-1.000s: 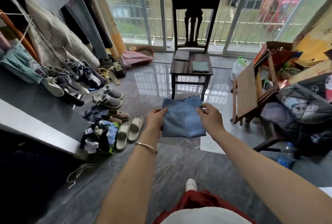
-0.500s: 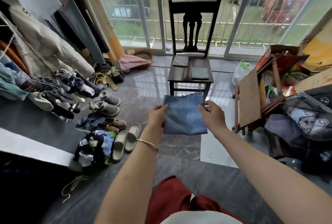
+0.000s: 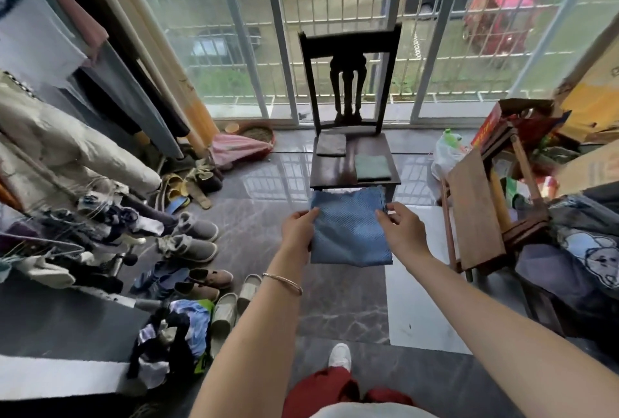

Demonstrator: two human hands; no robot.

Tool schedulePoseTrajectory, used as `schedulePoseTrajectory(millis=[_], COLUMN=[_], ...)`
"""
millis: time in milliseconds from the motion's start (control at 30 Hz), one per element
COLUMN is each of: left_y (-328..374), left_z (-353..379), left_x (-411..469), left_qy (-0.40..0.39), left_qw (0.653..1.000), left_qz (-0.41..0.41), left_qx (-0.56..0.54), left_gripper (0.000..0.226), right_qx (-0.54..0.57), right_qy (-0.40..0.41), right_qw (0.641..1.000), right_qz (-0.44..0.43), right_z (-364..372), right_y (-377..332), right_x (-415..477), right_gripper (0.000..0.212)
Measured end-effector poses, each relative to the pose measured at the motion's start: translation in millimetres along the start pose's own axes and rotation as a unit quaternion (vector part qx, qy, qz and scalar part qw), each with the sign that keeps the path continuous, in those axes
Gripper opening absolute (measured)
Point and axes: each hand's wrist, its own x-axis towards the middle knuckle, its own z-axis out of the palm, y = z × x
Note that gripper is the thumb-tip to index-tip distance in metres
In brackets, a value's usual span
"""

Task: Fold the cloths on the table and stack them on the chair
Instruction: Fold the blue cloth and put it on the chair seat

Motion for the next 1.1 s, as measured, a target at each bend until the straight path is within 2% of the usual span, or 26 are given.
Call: schedulePoseTrajectory(millis=[500,700,900,1100], left_y=[56.9,76.6,99.9,127.7], left_z=[25.8,47.9,76.2,118.6], left_x=[95.1,127.5,170.7,207.2], left_qy=[-0.036,-0.038,-0.035,-0.027], left_qw=[0.999,0.999,0.998,0.998], left_qz=[-0.017,-0.015,-0.048,-0.061], left_qx=[-0.001,-0.014,-0.022,-0.02], left_gripper=[0.015,0.015,0.01,0.01], right_qx=[0.004,0.007,0.009,0.003], right_qy=[0.043,0.034,0.007,-0.004], right_qw=[0.998,0.999,1.0,1.0], right_qz=[0.038,0.039,0.024,0.018], right_z=[31.2,32.8,27.2,16.8], right_y=[-34.9,-39.3,-49.3,-54.6], right_x=[93.5,136.6,198.4,266.2], right_gripper=[0.023,0.024,0.011,0.011])
